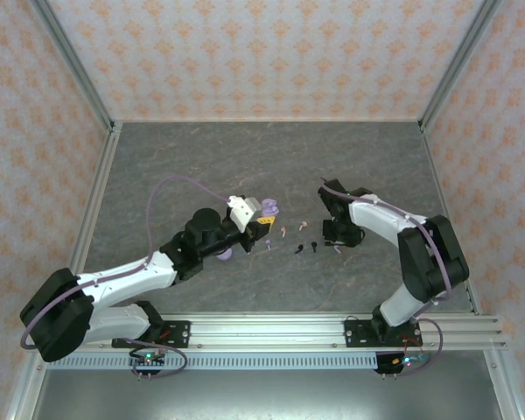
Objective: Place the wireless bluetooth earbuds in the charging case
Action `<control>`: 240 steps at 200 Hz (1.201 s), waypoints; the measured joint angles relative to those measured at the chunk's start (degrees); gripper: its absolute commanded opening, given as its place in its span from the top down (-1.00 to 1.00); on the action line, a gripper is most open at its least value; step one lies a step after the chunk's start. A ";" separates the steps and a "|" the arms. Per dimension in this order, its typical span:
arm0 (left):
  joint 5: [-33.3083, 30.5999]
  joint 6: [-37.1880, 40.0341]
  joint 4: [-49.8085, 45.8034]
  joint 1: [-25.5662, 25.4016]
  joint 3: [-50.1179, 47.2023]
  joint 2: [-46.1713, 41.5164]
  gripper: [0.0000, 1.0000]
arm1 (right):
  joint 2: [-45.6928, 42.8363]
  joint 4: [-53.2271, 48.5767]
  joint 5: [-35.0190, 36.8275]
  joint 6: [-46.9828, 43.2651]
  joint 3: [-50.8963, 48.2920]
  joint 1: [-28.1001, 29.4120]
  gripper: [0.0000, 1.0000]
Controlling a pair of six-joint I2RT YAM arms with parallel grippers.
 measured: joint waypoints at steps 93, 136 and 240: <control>-1.27 0.26 -0.46 0.00 -1.25 -1.57 1.00 | 5.18 -1.01 3.21 -2.14 2.38 1.49 0.47; -1.29 0.42 -0.48 0.00 -1.25 -1.57 1.00 | 5.75 -1.03 3.23 -2.25 2.69 1.60 0.49; -1.25 0.37 -0.39 -0.02 -1.25 -1.57 1.00 | 0.85 -0.22 0.94 -2.29 1.46 1.29 0.67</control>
